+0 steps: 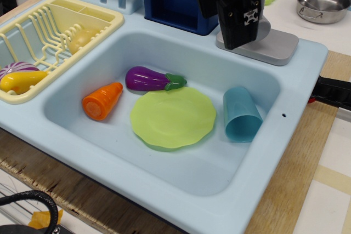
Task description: Turn lever vertical to-front
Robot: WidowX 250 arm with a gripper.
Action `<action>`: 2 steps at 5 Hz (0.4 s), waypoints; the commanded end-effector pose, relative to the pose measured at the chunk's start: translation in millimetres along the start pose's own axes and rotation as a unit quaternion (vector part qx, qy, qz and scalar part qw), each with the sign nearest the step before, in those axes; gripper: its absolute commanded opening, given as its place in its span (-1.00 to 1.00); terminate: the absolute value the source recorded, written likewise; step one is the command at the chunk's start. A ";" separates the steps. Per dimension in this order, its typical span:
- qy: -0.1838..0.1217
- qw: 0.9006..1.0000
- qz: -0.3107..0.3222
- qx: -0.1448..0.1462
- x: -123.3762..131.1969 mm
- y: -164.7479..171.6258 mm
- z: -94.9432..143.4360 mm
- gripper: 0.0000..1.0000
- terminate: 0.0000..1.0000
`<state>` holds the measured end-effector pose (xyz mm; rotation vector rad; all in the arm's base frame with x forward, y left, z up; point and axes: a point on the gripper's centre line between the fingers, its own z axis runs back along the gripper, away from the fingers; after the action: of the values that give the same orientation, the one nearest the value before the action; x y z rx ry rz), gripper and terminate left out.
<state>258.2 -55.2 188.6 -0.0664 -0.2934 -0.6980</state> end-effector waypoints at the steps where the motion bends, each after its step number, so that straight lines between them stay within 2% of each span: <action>1: 0.000 1.000 0.000 0.000 0.0 0.0 0.0 1.00 -1.00; 2: -0.039 0.998 -0.007 0.045 2.5 2.6 -2.3 1.00 -1.00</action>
<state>265.8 -55.9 180.0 0.0045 -0.3961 -0.6918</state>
